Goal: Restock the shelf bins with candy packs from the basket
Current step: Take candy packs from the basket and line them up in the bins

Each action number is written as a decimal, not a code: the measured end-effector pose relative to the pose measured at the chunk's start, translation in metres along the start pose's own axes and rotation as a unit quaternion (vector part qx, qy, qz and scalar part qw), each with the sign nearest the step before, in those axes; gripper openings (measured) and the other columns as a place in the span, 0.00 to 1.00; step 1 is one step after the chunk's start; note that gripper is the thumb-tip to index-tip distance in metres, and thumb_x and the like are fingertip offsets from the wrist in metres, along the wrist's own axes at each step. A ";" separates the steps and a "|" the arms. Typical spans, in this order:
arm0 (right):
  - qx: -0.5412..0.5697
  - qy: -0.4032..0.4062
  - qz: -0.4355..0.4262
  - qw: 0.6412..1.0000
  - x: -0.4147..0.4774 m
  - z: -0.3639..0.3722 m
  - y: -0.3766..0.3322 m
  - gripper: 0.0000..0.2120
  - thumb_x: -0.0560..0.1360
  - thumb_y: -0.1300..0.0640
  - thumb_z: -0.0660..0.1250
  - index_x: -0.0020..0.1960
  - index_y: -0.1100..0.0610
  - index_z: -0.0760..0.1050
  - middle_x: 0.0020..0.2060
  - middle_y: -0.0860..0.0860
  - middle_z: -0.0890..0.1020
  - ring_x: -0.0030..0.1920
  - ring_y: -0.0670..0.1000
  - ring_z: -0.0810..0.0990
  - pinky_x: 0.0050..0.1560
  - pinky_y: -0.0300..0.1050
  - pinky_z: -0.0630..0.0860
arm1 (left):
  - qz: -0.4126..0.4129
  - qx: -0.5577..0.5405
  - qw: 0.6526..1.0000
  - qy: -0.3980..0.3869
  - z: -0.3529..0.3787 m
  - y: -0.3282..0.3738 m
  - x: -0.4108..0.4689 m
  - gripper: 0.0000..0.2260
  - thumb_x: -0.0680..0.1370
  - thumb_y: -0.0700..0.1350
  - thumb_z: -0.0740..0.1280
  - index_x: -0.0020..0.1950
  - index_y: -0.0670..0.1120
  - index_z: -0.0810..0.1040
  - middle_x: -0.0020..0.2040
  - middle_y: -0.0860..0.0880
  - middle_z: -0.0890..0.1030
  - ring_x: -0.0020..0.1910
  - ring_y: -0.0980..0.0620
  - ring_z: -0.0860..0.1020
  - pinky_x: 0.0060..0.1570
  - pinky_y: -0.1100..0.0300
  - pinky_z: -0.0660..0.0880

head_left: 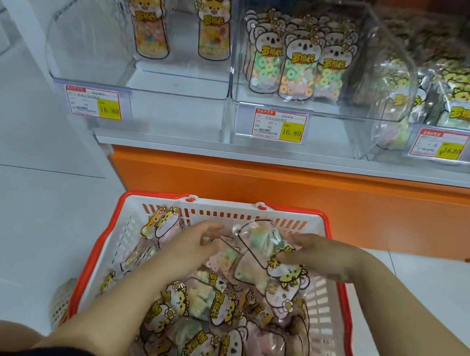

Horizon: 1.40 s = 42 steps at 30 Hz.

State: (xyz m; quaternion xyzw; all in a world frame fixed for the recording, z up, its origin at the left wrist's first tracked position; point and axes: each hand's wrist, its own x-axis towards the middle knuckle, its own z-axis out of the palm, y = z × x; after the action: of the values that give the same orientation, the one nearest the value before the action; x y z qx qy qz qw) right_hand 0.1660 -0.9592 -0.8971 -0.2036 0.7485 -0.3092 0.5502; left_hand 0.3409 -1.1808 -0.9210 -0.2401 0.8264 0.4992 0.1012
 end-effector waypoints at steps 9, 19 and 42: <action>0.145 -0.043 -0.017 0.988 -0.013 0.025 -0.026 0.37 0.75 0.50 0.72 0.78 0.50 0.57 0.73 0.43 0.64 0.76 0.50 0.60 0.75 0.53 0.55 | -0.108 -0.317 0.934 -0.122 0.003 0.013 -0.013 0.24 0.75 0.43 0.75 0.69 0.50 0.72 0.66 0.47 0.78 0.59 0.49 0.82 0.58 0.51 0.80; -0.279 0.170 0.077 0.942 0.016 0.022 0.023 0.15 0.76 0.57 0.69 0.60 0.57 0.72 0.51 0.53 0.79 0.45 0.50 0.80 0.38 0.42 0.77 | -0.147 0.044 0.988 -0.019 -0.003 -0.015 -0.026 0.24 0.79 0.40 0.68 0.74 0.47 0.70 0.68 0.46 0.75 0.57 0.51 0.73 0.53 0.60 0.74; -0.050 0.238 0.113 0.963 0.130 0.087 0.051 0.42 0.66 0.50 0.80 0.72 0.54 0.59 0.62 0.52 0.78 0.60 0.55 0.78 0.58 0.49 0.77 | -0.230 -0.504 0.828 0.092 -0.039 -0.040 -0.014 0.17 0.77 0.28 0.64 0.65 0.39 0.75 0.54 0.38 0.84 0.53 0.40 0.83 0.49 0.49 0.83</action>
State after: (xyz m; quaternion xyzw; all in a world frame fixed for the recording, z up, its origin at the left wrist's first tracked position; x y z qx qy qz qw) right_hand 0.2102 -1.0271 -1.0409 -0.0654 0.8908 -0.2462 0.3764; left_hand 0.3757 -1.2267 -0.9277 -0.4853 0.3864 0.7843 0.0015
